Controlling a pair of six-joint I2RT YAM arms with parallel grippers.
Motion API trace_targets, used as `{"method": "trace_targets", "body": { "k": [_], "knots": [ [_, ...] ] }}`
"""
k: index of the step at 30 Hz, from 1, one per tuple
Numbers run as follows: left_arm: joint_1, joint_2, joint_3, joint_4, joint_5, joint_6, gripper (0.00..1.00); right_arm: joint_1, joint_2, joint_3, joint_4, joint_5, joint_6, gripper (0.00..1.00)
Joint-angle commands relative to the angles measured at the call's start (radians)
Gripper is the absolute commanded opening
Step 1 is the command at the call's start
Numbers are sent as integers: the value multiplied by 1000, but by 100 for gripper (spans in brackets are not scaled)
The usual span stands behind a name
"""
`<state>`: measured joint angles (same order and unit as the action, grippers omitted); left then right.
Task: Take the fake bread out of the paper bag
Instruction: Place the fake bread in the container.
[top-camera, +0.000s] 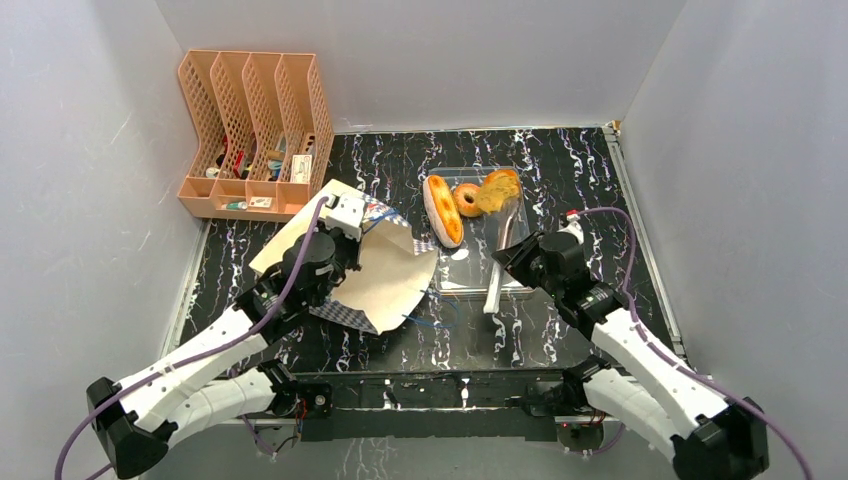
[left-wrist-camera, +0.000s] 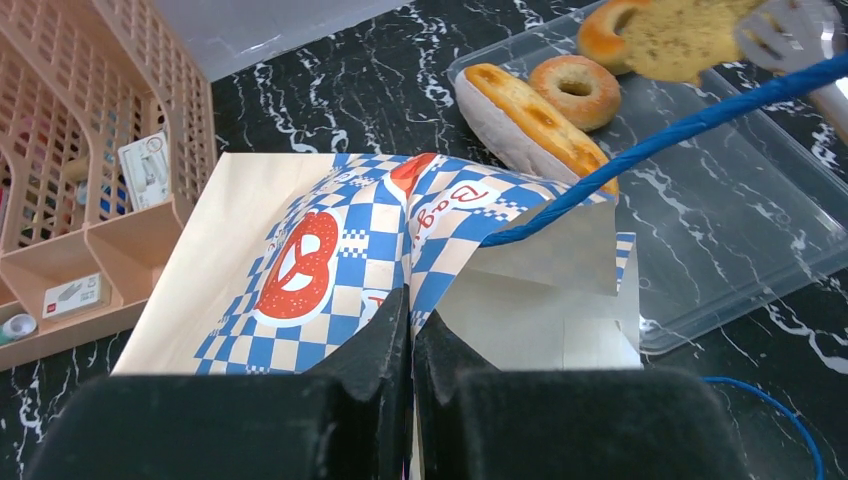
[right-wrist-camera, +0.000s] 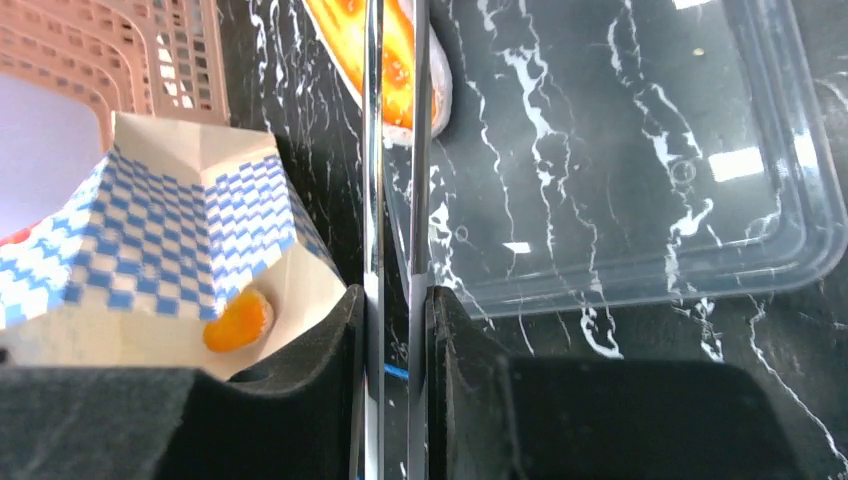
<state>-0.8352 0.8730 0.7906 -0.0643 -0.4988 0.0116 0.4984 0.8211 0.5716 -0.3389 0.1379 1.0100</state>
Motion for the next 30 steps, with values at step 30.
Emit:
{"method": "trace_targets", "body": {
  "k": [30],
  "knots": [
    [-5, -80, -28, 48, 144, 94, 0, -222, 82, -179, 234, -308, 28, 40]
  ]
}}
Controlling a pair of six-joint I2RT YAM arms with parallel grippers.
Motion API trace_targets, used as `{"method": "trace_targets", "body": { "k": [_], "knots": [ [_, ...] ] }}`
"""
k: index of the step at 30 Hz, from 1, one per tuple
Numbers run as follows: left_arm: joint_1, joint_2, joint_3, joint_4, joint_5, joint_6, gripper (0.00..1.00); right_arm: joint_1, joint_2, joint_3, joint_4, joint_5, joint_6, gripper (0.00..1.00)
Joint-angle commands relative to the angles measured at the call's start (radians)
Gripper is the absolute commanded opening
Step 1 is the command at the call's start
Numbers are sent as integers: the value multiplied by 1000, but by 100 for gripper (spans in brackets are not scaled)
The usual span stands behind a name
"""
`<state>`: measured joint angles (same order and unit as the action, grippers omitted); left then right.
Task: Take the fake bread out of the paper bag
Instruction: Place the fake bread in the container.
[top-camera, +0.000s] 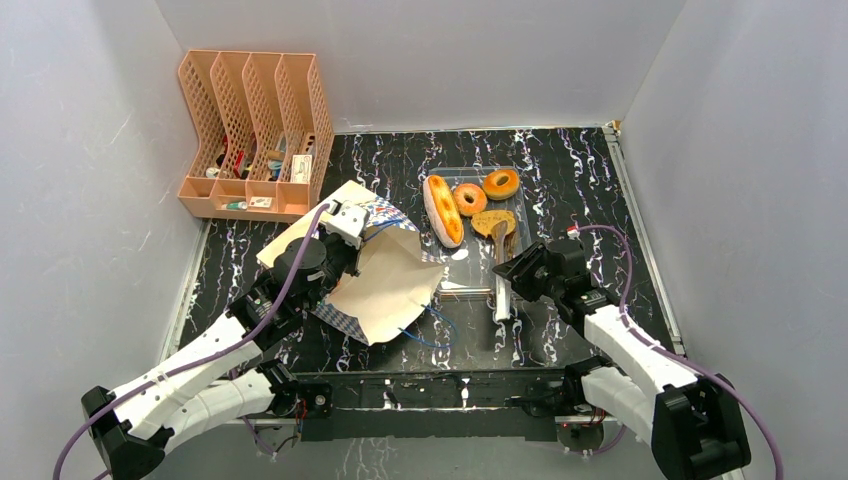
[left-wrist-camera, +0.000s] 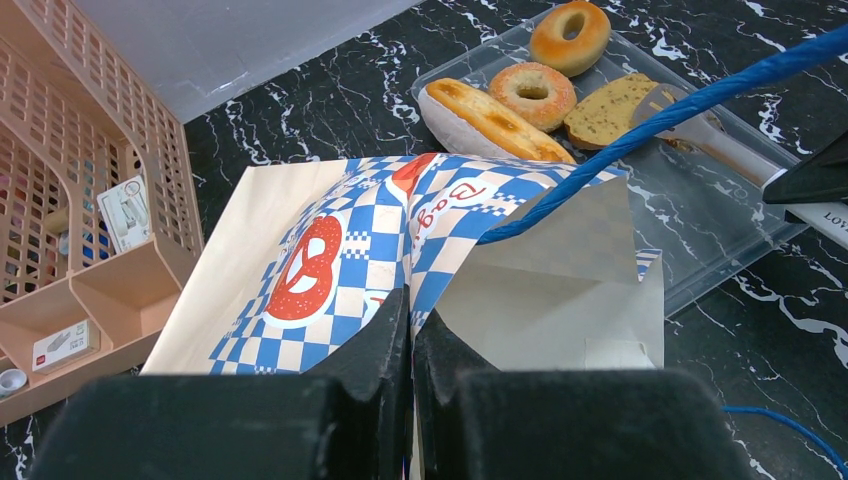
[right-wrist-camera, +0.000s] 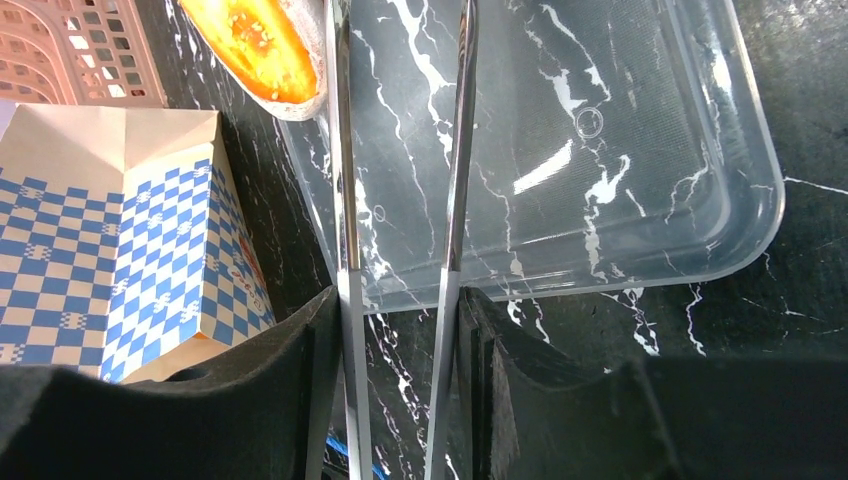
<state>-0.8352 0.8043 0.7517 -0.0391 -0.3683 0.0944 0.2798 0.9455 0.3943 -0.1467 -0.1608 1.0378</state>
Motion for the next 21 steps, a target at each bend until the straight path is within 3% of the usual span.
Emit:
{"method": "trace_targets", "body": {
  "k": [1, 21],
  "knots": [
    [-4, -11, 12, 21, 13, 12, 0, -5, -51, -1, 33, -11, 1, 40],
    [-4, -3, 17, 5, 15, 24, 0, -4, -282, 0, -169, -46, 9, 35]
  ]
}}
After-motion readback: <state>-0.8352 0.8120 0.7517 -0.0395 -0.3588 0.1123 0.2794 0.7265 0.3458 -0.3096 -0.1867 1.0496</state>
